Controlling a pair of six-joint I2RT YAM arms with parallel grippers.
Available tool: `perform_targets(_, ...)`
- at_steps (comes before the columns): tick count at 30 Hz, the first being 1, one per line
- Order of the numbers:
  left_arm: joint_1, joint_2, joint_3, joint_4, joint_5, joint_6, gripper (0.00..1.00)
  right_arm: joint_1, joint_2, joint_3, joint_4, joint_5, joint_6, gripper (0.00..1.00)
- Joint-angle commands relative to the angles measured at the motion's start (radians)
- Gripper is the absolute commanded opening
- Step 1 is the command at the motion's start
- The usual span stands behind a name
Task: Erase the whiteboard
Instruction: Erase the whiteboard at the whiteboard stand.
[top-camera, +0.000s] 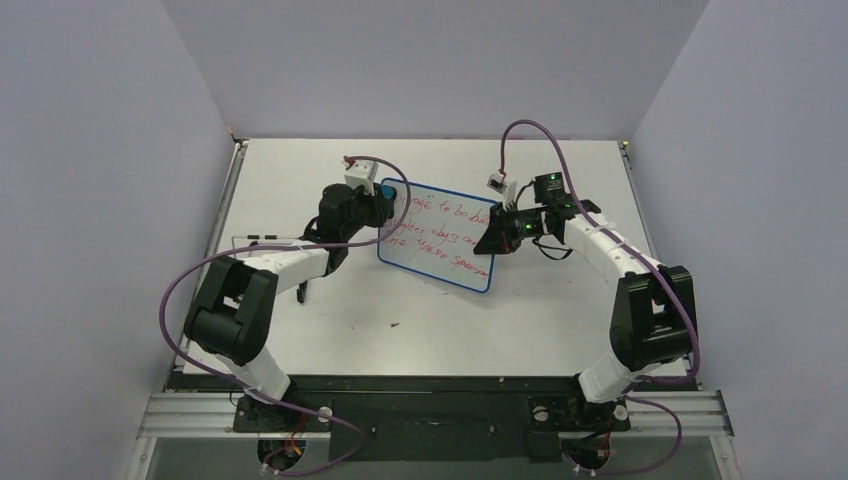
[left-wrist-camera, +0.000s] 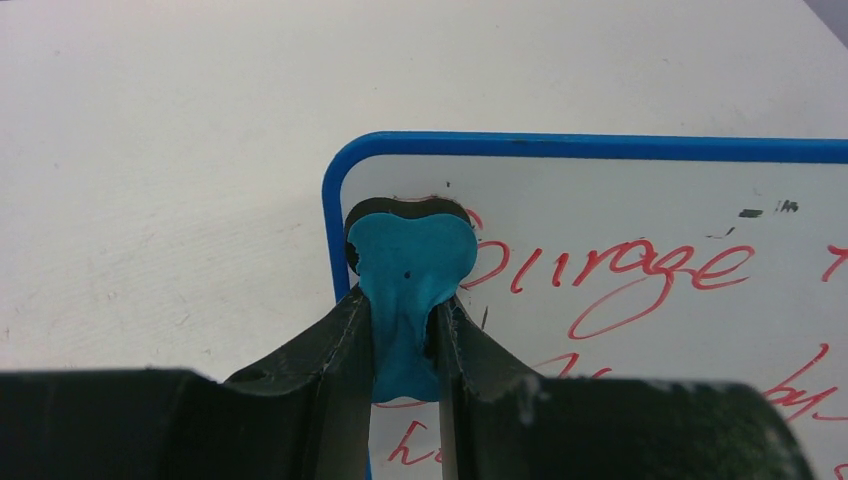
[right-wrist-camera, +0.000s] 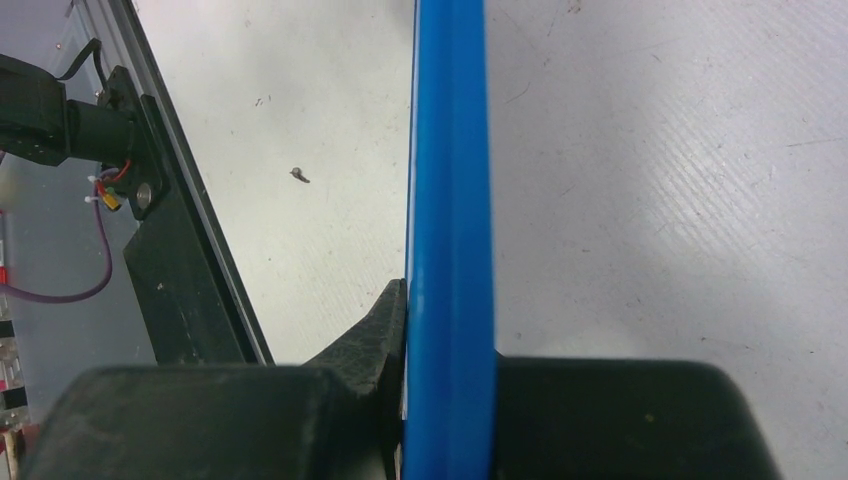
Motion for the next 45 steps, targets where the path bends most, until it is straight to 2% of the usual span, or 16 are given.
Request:
perform_targets(1, -0.024, 0.007, 0.063, -0.051, -0.028, 0.01, 0.0, 0.041, -0.001, 0.027, -0.02, -0.041, -0.058, 0.0)
perform_targets(7, 0.042, 0.003, 0.107, -0.078, -0.086, -0.025, 0.0, 0.041, -0.008, 0.028, -0.022, -0.037, -0.061, 0.0)
perform_targets(12, 0.051, -0.015, 0.024, -0.043, -0.039, -0.028, 0.0, 0.041, -0.006, 0.029, -0.027, -0.037, -0.066, 0.0)
perform_targets(17, 0.03, -0.034, -0.042, 0.024, 0.036, -0.028, 0.0, 0.045, 0.004, 0.031, -0.03, -0.038, -0.067, 0.0)
perform_targets(22, -0.023, -0.024, 0.045, -0.017, 0.089, 0.008, 0.0, 0.051, 0.008, 0.036, -0.036, -0.035, -0.07, 0.0)
perform_targets(27, -0.035, 0.003, 0.171, -0.113, 0.041, 0.021, 0.0, 0.048, 0.004, 0.036, -0.039, -0.03, -0.073, 0.0)
perform_targets(36, -0.02, 0.025, 0.168, -0.189, 0.027, 0.09, 0.0, 0.047, 0.006, 0.037, -0.043, -0.029, -0.079, 0.0)
perform_targets(38, -0.024, 0.032, 0.172, -0.239, -0.005, 0.125, 0.0, 0.047, 0.007, 0.036, -0.046, -0.028, -0.081, 0.0)
perform_targets(41, -0.049, 0.025, 0.167, -0.311, -0.136, 0.21, 0.0, 0.047, 0.004, 0.037, -0.047, -0.03, -0.082, 0.0)
perform_targets(45, -0.061, 0.009, 0.165, -0.354, -0.202, 0.264, 0.0, 0.048, 0.006, 0.037, -0.049, -0.031, -0.083, 0.0)
